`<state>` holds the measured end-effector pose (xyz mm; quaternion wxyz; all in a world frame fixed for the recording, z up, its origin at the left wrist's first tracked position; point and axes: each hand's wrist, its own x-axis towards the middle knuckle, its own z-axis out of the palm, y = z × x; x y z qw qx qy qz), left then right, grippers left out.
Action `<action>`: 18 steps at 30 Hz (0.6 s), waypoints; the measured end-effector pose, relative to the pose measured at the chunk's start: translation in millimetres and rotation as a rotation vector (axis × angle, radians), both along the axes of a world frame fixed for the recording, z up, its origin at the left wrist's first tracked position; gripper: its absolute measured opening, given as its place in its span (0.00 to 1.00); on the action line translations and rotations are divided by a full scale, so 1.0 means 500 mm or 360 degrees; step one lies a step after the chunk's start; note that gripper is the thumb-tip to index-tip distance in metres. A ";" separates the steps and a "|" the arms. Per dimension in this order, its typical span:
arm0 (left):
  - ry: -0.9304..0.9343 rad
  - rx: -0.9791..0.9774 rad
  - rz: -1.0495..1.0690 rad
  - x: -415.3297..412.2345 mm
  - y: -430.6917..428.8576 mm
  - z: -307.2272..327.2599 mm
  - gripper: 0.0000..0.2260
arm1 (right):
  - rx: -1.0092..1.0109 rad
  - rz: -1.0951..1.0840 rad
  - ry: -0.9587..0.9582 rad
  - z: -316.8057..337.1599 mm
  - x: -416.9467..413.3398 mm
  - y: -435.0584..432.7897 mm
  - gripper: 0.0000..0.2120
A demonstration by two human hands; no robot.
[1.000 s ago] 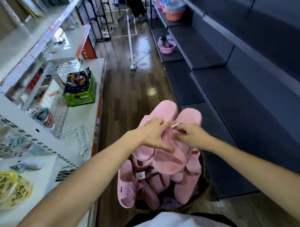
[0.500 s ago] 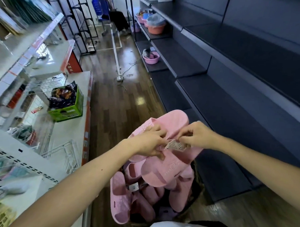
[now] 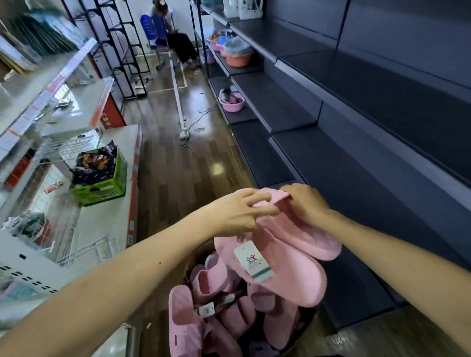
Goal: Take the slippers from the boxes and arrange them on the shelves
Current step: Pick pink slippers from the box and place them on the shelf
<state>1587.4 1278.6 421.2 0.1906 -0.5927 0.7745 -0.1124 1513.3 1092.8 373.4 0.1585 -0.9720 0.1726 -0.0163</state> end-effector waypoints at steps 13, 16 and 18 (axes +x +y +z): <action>-0.0892 -0.0372 -0.0296 0.121 -0.340 0.283 0.14 | 0.0227 -0.0733 -0.0870 0.246 -0.104 -0.293 0.12; -0.0967 -0.0437 -0.0370 0.089 -0.473 0.317 0.13 | 0.0226 -0.0937 -0.0940 0.296 -0.169 -0.385 0.15; -0.1020 -0.0474 -0.0405 0.054 -0.560 0.317 0.13 | 0.0224 -0.1095 -0.0895 0.306 -0.216 -0.440 0.15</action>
